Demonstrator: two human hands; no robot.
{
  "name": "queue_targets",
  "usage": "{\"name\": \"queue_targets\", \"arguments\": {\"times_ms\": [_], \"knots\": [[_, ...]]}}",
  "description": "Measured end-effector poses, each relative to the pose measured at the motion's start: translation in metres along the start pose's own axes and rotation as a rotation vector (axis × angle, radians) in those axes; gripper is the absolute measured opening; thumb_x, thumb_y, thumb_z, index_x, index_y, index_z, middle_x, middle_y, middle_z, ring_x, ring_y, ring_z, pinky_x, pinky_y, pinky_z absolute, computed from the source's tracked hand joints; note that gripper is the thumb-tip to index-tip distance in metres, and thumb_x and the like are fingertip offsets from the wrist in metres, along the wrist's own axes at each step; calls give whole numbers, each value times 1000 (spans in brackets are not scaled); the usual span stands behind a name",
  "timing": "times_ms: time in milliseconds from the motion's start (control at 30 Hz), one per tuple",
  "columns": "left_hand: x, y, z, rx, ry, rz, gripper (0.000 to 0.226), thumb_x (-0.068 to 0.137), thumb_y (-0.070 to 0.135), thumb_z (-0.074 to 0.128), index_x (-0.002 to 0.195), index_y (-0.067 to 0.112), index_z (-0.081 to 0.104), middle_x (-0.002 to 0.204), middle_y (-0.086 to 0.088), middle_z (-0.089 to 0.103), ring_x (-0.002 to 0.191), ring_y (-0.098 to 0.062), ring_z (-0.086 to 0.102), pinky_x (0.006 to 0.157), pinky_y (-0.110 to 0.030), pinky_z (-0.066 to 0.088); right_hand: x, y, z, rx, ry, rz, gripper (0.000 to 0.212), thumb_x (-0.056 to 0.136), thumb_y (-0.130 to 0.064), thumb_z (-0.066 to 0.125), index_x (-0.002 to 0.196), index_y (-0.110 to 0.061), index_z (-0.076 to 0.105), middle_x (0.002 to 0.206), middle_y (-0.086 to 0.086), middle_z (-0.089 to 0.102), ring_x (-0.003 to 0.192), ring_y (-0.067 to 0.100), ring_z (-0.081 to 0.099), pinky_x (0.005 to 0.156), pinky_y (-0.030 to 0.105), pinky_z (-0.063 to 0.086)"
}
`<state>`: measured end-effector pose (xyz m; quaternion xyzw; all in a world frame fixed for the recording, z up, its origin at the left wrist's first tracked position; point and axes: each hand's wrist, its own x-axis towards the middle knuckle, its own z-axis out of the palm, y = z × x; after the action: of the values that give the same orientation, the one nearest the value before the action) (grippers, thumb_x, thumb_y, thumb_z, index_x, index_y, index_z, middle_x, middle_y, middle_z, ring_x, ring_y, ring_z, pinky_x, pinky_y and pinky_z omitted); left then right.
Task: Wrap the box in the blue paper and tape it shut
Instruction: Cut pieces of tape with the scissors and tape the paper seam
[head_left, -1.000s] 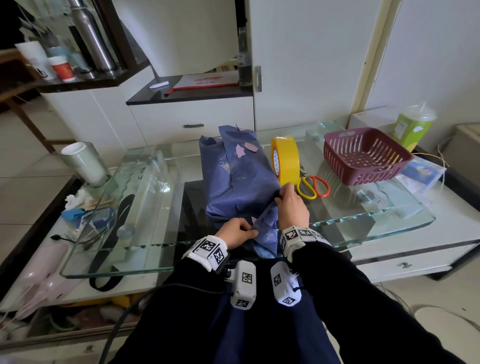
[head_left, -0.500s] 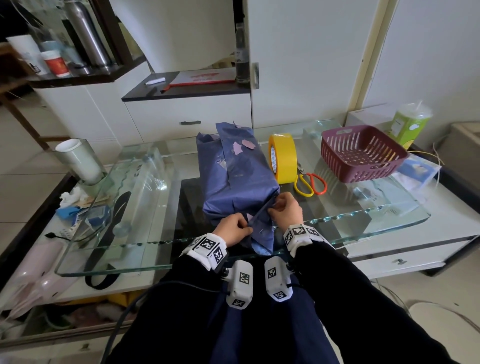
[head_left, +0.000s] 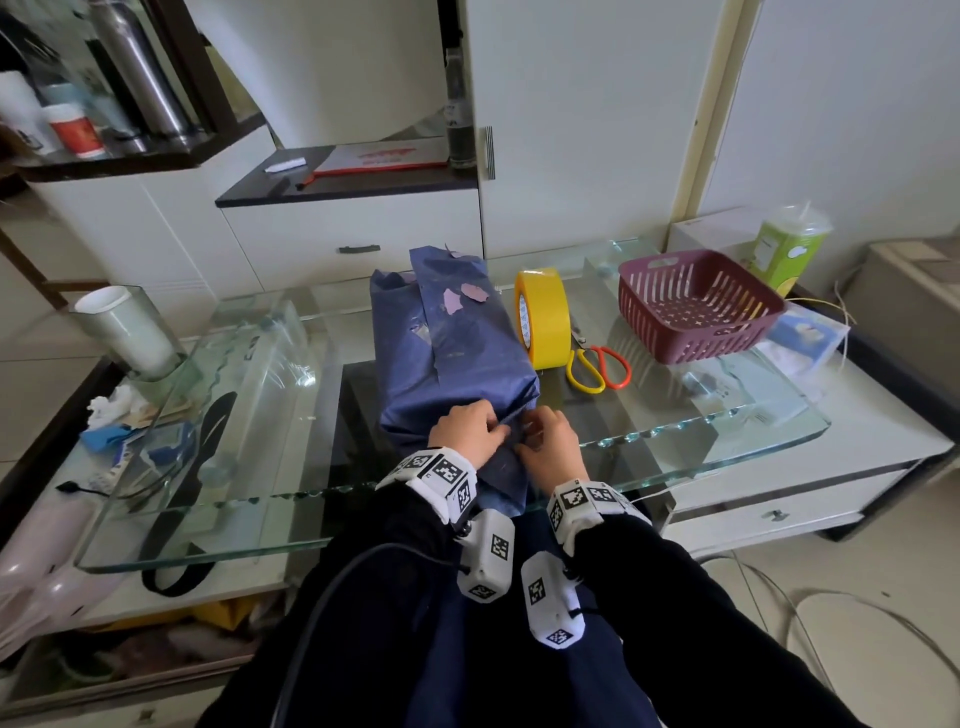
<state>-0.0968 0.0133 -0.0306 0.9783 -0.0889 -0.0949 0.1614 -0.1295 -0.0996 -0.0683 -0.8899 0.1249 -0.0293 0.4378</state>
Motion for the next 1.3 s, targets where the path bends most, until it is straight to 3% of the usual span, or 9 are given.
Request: {"name": "queue_targets", "arguments": {"times_ms": [167, 267, 467, 633, 800, 900, 1033, 1133, 1300], "knots": [[-2, -2, 4, 176, 89, 64, 31, 101, 27, 37, 116, 1, 43, 119, -24, 58, 110, -45, 54, 86, -47, 42, -6, 3, 3, -338, 22, -32, 40, 88, -22, 56, 125, -15, 45, 127, 7, 45, 120, 29, 40, 98, 40, 32], [-4, 0, 6, 152, 73, 57, 31, 101, 27, 37, 117, 0, 41, 120, -26, 57, 110, -45, 54, 86, -47, 42, -10, 4, 7, -408, 73, -48, 37, 90, -22, 52, 125, -13, 43, 127, 7, 44, 120, 29, 39, 98, 38, 32], [-12, -19, 10, -112, -14, 61, 26, 92, 15, 54, 117, 7, 49, 117, -17, 60, 111, -36, 56, 92, -40, 44, -18, 9, 17, -307, -33, -310, 23, 81, 2, 52, 102, -3, 60, 109, 17, 51, 104, 34, 47, 82, 37, 35], [-20, -26, 22, -231, 19, 188, 39, 82, -1, 58, 118, 8, 45, 122, -11, 50, 112, -29, 52, 96, -41, 42, -21, 16, 10, -285, -81, -370, 32, 83, -14, 61, 114, -8, 57, 111, 14, 49, 104, 30, 50, 79, 37, 42], [-29, -31, 33, -60, 238, 304, 23, 83, 8, 60, 105, 7, 53, 111, -11, 46, 105, -24, 46, 89, -33, 39, -18, 16, 5, -403, -89, -440, 33, 81, -13, 62, 114, -8, 62, 114, 18, 52, 107, 35, 52, 81, 40, 43], [-30, -39, 38, 26, 223, 346, 13, 85, 14, 60, 95, 6, 60, 101, -14, 54, 99, -30, 53, 86, -39, 41, -15, 14, 1, -455, -83, -475, 33, 83, -7, 58, 116, -7, 63, 117, 18, 52, 112, 35, 50, 87, 40, 42], [-28, -38, 38, 4, 242, 394, 25, 89, 25, 44, 85, 7, 60, 87, -13, 58, 82, -32, 58, 75, -30, 35, -8, 10, -11, -535, -80, -467, 39, 83, -3, 53, 121, -8, 60, 124, 16, 48, 118, 33, 43, 92, 39, 36], [-21, -31, 33, -28, 264, 481, 28, 87, 19, 37, 84, 7, 62, 84, -12, 59, 73, -30, 59, 75, -29, 34, -1, 9, -23, -527, -22, -482, 37, 76, 0, 56, 111, -5, 65, 114, 19, 54, 107, 38, 50, 84, 41, 41], [-8, -25, 31, -91, 216, 528, 40, 87, 25, 32, 106, 6, 61, 103, -13, 55, 94, -22, 49, 90, -26, 33, 10, 9, -32, -515, 23, -548, 30, 60, -7, 56, 84, -12, 74, 85, 11, 62, 69, 34, 60, 58, 34, 51]]}}
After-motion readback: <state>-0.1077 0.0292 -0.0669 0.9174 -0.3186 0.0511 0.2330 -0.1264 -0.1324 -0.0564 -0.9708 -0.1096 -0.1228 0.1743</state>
